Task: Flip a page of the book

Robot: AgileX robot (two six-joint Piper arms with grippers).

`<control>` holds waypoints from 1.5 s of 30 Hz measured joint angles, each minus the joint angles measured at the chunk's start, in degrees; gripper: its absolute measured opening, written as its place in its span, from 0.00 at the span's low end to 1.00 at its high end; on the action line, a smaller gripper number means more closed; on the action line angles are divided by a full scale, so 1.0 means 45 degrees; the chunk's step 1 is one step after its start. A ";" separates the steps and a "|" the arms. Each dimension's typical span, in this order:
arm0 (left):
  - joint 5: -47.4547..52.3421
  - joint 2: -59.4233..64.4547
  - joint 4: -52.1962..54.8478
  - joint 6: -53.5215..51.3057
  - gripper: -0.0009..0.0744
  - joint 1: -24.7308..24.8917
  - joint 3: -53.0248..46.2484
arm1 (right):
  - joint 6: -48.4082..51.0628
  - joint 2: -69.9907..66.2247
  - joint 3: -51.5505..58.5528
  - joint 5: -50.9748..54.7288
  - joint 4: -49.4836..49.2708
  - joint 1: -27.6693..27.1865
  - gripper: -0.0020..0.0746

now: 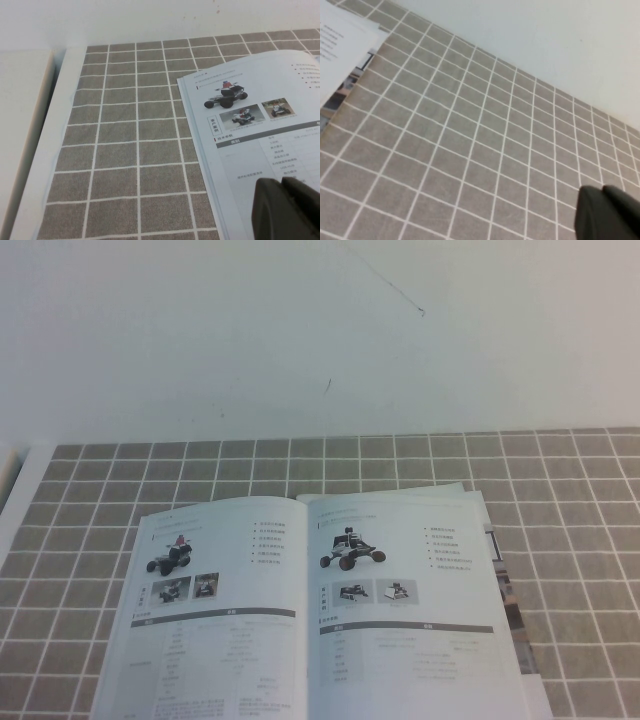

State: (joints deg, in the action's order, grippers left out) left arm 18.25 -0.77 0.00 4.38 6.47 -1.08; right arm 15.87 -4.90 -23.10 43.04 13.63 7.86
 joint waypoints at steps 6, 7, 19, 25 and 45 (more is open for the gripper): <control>0.0000 0.0000 0.0000 0.0021 0.01 0.0000 0.0000 | -0.0386 0.1006 0.1456 -0.1746 0.0171 -0.0370 0.02; 0.0000 0.0000 0.0000 0.0021 0.01 0.0000 0.0000 | -0.0444 0.1081 0.1718 -0.2255 0.0014 -0.0472 0.02; 0.0000 0.0000 0.0000 0.0021 0.01 0.0000 0.0000 | -0.0823 0.1233 0.5489 -0.6137 -0.2897 -0.0895 0.02; 0.0000 0.0000 0.0000 0.0027 0.01 0.0000 0.0000 | -0.0913 0.1233 0.5489 -0.5558 -0.3127 -0.0895 0.02; 0.0000 0.0000 0.0000 0.0027 0.01 0.0000 0.0000 | -0.2356 0.1233 0.5445 -0.5313 -0.3134 -0.1531 0.02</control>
State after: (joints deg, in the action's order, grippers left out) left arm 18.25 -0.77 0.00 4.50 6.47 -1.08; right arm 5.27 0.65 1.40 19.13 -0.47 0.97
